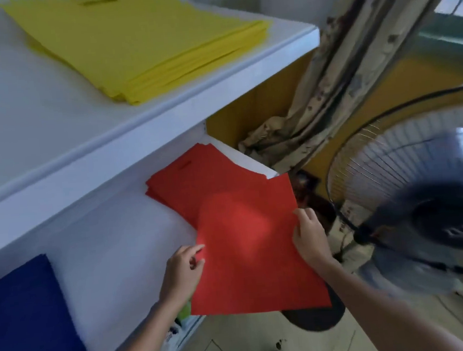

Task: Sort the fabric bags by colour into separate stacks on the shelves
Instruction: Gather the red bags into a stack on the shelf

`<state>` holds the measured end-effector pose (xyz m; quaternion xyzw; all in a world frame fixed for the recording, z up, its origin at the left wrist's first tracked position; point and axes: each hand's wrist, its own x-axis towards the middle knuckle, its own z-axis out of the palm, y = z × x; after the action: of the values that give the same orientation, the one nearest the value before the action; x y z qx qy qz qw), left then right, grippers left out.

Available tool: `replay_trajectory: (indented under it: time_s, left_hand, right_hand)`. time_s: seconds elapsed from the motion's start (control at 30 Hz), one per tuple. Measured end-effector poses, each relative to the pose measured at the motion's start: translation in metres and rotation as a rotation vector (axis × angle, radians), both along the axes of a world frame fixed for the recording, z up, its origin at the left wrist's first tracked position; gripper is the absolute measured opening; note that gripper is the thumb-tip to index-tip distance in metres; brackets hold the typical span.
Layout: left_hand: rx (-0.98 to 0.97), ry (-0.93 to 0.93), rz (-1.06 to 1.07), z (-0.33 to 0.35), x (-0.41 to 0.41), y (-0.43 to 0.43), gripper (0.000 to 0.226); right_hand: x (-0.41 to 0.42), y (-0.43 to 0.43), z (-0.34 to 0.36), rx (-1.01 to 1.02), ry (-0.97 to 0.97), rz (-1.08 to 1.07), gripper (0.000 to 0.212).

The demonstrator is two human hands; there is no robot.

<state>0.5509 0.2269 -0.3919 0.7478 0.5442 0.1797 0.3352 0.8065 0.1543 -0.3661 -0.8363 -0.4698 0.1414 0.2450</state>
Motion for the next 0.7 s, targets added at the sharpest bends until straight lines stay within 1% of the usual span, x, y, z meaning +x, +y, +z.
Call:
replay_trajectory:
  time_s: [0.13, 0.27, 0.37, 0.43, 0.5, 0.53, 0.57, 0.63, 0.67, 0.7]
  left_hand:
    - [0.002, -0.053, 0.108, -0.018, 0.01, 0.027, 0.023]
    - [0.062, -0.073, 0.226, -0.036, 0.025, 0.049, 0.022]
    - [0.095, -0.054, 0.313, -0.05, 0.042, 0.071, 0.029]
    - [0.126, -0.02, 0.36, -0.059, 0.052, 0.085, 0.038]
    - [0.148, 0.064, 0.359, -0.069, 0.06, 0.099, 0.051]
    - [0.138, 0.149, 0.342, -0.074, 0.062, 0.105, 0.057]
    - [0.11, 0.26, 0.331, -0.078, 0.065, 0.11, 0.061]
    - [0.037, 0.458, 0.362, -0.08, 0.07, 0.117, 0.061]
    - [0.003, 0.503, 0.39, -0.079, 0.073, 0.12, 0.06]
    - [-0.021, 0.512, 0.411, -0.08, 0.076, 0.121, 0.059]
  right_hand:
    - [0.017, 0.071, -0.014, -0.042, -0.078, 0.121, 0.039]
    - [0.024, 0.14, -0.032, -0.099, -0.161, 0.253, 0.037]
    - [0.03, 0.19, -0.045, -0.117, -0.197, 0.385, 0.047]
    - [0.034, 0.221, -0.052, -0.129, -0.258, 0.495, 0.057]
    - [0.037, 0.25, -0.061, -0.195, -0.347, 0.586, 0.065]
    - [0.038, 0.264, -0.068, -0.256, -0.402, 0.611, 0.064]
    - [0.037, 0.275, -0.074, -0.339, -0.446, 0.605, 0.059]
    - [0.03, 0.289, -0.079, -0.527, -0.441, 0.507, 0.048]
    - [0.025, 0.292, -0.08, -0.584, -0.449, 0.472, 0.047]
    - [0.019, 0.293, -0.081, -0.599, -0.498, 0.47, 0.047]
